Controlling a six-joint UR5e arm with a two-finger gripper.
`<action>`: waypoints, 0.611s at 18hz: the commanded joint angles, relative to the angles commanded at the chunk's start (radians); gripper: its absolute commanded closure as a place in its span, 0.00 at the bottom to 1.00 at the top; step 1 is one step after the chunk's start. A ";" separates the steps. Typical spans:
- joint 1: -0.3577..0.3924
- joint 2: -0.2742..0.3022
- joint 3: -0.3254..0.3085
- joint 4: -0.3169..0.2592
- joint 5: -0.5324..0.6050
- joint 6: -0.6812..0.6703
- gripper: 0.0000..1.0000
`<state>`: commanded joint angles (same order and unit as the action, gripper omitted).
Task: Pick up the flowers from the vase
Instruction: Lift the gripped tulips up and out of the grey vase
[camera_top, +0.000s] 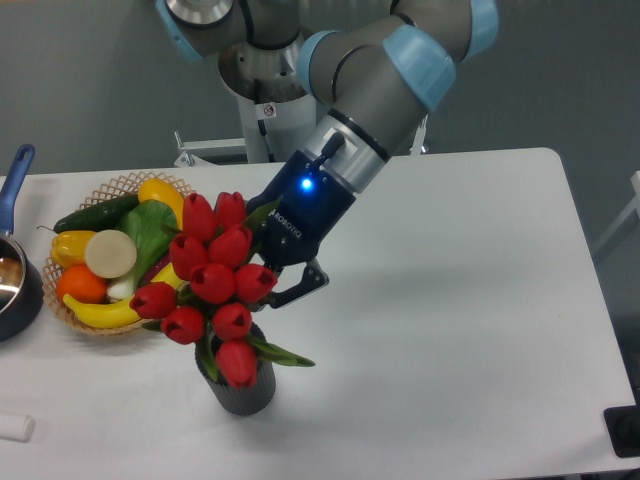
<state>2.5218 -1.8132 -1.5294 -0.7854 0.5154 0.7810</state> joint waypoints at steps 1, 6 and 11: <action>0.012 0.006 0.000 0.015 0.000 -0.018 0.57; 0.043 0.025 0.021 0.037 0.000 -0.098 0.57; 0.098 0.031 0.009 0.037 0.003 -0.097 0.57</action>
<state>2.6199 -1.7825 -1.5201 -0.7486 0.5185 0.6841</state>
